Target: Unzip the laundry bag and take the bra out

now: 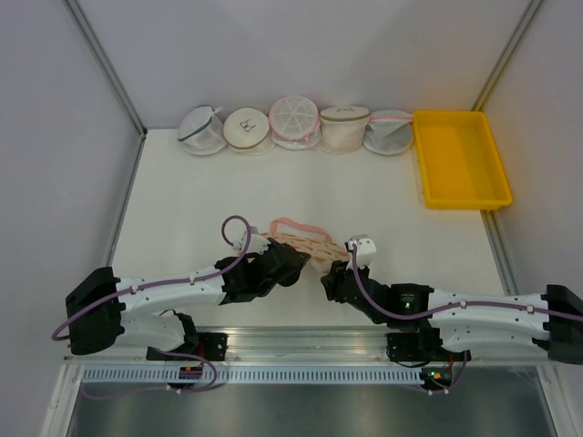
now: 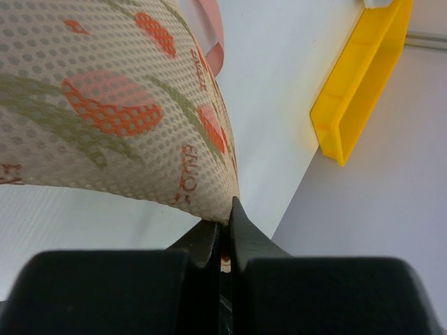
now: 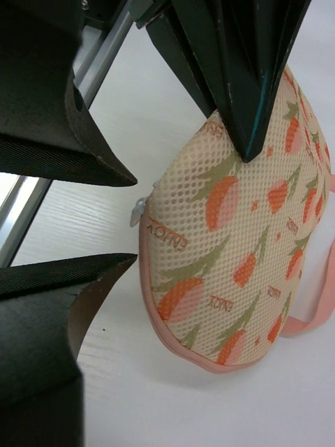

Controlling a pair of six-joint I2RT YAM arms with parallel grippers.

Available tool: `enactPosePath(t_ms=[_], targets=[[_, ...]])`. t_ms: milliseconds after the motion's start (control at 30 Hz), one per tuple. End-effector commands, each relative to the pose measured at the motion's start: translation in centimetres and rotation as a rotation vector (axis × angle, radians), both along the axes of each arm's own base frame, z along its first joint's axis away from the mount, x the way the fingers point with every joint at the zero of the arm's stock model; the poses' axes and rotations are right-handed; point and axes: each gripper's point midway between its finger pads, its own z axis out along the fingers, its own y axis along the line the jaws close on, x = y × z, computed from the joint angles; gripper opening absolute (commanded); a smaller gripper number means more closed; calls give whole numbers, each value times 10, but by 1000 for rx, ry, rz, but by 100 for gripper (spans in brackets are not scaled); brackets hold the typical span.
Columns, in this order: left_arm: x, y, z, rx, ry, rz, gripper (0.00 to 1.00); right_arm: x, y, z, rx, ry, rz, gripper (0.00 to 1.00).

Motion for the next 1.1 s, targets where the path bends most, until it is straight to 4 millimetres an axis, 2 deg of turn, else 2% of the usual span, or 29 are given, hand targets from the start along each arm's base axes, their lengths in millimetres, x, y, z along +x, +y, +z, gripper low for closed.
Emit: enactPosePath(t_ms=[0,200,300,400,433,500,533,567,767,867,1067], targets=[[-2,-10,15,-97,14,2,2,9,4,7,17,-43,-39,49],[-1,-13,21,-122,4,2,2,8,9,1,16,-35,-32,43],[-1,-14,22,-130,3,0,2,10,6,-1,9,-40,-44,40],[-2,-16,22,-145,6,-5,2,12,1,0,10,-51,-63,29],[-3,-16,22,-146,9,-9,2,12,-1,-1,7,-50,-69,21],[-3,-17,22,-147,6,-13,2,14,-5,0,6,-58,-86,13],[-3,-17,22,-147,7,-14,2,13,-7,-1,-2,-56,-90,3],[-3,-16,21,-144,6,-14,2,14,-9,1,0,-59,-97,0],[-7,-3,12,-134,4,-9,2,13,-22,3,-21,-57,-117,1],[-12,13,-1,-109,0,-4,2,12,-30,2,-36,-51,-131,0],[-17,37,-8,-100,-41,-13,2,9,-43,1,-72,-37,-143,0]])
